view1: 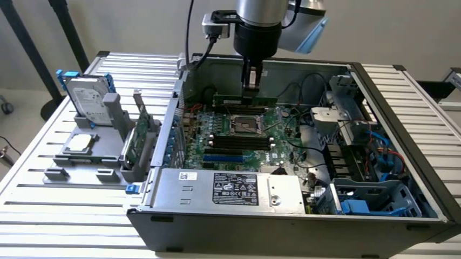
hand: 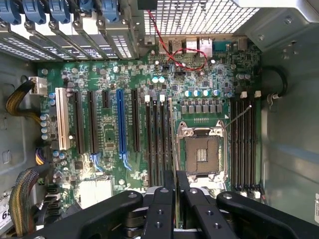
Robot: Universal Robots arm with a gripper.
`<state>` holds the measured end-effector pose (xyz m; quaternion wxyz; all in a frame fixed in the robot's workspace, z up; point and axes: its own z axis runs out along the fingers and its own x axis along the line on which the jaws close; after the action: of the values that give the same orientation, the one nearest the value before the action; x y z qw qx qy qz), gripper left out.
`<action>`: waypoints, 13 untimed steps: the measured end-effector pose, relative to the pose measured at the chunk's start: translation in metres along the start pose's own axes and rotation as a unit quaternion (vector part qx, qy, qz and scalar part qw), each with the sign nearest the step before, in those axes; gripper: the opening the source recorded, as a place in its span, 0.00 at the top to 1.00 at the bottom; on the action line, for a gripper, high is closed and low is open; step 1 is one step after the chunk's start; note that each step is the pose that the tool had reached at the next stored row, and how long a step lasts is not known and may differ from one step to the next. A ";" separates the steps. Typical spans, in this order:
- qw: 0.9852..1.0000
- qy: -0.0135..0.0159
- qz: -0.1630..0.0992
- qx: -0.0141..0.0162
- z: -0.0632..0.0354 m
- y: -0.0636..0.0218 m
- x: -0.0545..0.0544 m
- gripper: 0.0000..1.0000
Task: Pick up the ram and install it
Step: 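Insert the ram into the slot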
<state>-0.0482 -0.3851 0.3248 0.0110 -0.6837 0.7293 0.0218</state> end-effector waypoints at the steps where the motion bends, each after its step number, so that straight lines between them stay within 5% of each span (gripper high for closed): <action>1: 1.000 0.000 0.001 0.000 0.0008 -0.0001 0.001 0.86; 13: 1.000 0.000 0.007 0.001 0.0195 -0.0008 0.008 0.86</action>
<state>-0.0482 -0.3925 0.3049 0.0113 -0.6783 0.7344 0.0213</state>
